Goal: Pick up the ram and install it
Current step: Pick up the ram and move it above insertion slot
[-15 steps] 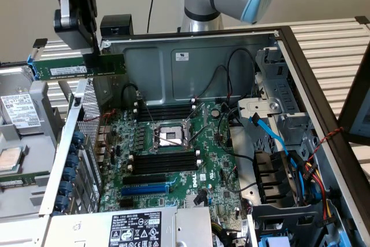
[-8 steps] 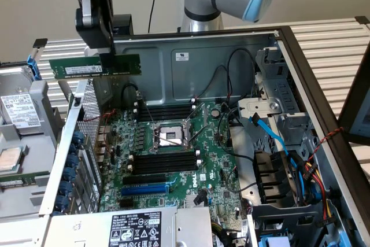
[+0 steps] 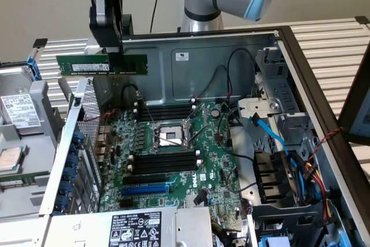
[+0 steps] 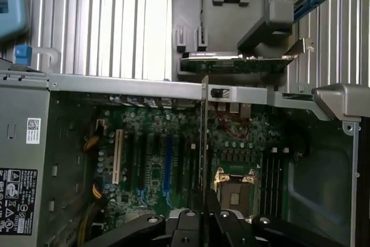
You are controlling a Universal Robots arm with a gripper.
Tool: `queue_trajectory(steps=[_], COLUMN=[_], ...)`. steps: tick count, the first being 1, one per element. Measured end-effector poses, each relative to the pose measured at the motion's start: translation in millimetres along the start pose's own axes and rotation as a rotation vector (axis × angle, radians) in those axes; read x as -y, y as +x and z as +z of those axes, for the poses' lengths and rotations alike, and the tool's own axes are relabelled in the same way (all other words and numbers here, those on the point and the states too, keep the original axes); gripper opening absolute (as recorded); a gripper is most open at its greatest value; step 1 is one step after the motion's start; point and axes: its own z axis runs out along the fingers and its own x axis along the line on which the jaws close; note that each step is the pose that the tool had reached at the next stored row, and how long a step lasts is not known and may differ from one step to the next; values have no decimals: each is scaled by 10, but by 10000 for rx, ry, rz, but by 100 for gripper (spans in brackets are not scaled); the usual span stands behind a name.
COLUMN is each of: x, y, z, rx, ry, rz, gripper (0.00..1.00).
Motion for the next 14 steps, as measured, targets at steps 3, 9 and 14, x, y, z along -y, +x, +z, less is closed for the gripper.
queue_trajectory(steps=[3,9,14], x=[93,280,441], y=[0,-3,-11], z=[-5,-14,-14], rx=[2,5,2], ry=[-96,-333,-538], rz=[5,21,35], gripper=[14,14,14])
